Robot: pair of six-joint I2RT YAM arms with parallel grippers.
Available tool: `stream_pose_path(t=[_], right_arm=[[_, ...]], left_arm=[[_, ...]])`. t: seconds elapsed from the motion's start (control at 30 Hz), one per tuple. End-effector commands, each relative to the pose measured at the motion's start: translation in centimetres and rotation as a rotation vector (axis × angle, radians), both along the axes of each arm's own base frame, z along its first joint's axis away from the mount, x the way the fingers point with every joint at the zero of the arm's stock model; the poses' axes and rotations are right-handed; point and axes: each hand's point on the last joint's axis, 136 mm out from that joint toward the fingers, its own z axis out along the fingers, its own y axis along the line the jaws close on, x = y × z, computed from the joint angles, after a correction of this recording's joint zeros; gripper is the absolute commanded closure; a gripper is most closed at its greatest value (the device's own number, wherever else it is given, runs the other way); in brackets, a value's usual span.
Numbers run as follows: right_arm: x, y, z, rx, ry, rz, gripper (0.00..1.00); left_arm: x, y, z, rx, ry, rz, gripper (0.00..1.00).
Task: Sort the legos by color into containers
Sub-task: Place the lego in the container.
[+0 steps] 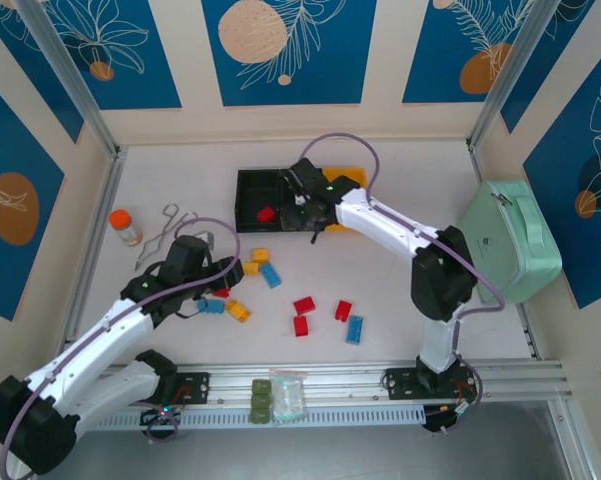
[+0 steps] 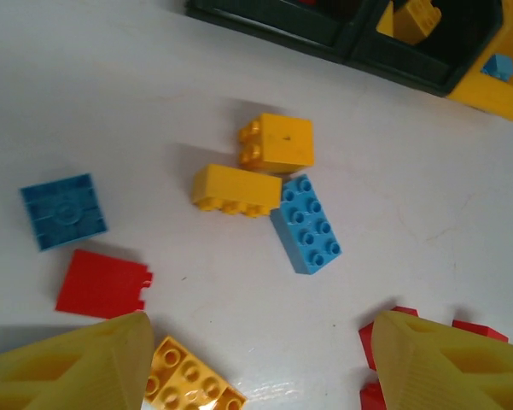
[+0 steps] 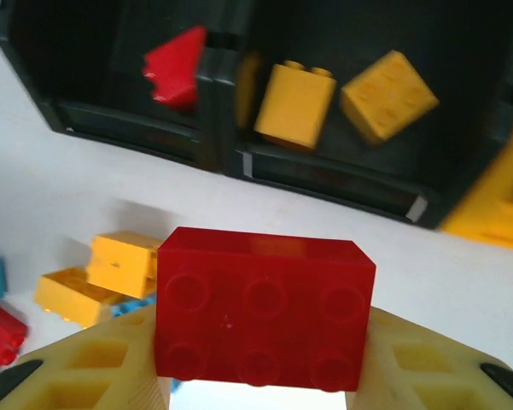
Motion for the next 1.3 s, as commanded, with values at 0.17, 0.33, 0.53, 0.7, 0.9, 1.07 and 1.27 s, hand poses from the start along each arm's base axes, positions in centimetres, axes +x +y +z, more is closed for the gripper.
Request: stream_pose_path(t=[0.17, 0.33, 0.53, 0.7, 0.9, 1.07, 1.27], right_arm=[[1.6, 6.0, -0.4, 0.038, 0.054, 0.1, 0.6], [3.8, 8.1, -2.1, 0.019, 0.062, 0.108, 0.6], [5.8, 9.6, -4.3, 0.0, 0.071, 0.109, 0.59], [6.7, 10.2, -5.3, 0.017, 0.078, 0.099, 0.58], [7.3, 10.4, -5.7, 0.024, 0.064, 0.089, 0.51], [7.6, 10.4, -4.7, 0.027, 0.041, 0.085, 0.42], [7.6, 10.1, -2.6, 0.031, 0.001, 0.087, 0.39]], left_arm=[[-2.2, 3.4, -1.4, 0.043, 0.051, 0.114, 0.31], [-2.7, 3.9, -1.5, 0.042, 0.054, 0.128, 0.31], [-2.9, 4.0, -1.6, 0.037, 0.061, 0.131, 0.31], [-3.0, 4.0, -1.7, 0.039, 0.065, 0.13, 0.3], [-3.0, 4.1, -1.8, 0.042, 0.068, 0.136, 0.3], [-3.0, 4.1, -1.9, 0.043, 0.071, 0.137, 0.3], [-2.9, 4.0, -2.0, 0.044, 0.076, 0.135, 0.3]])
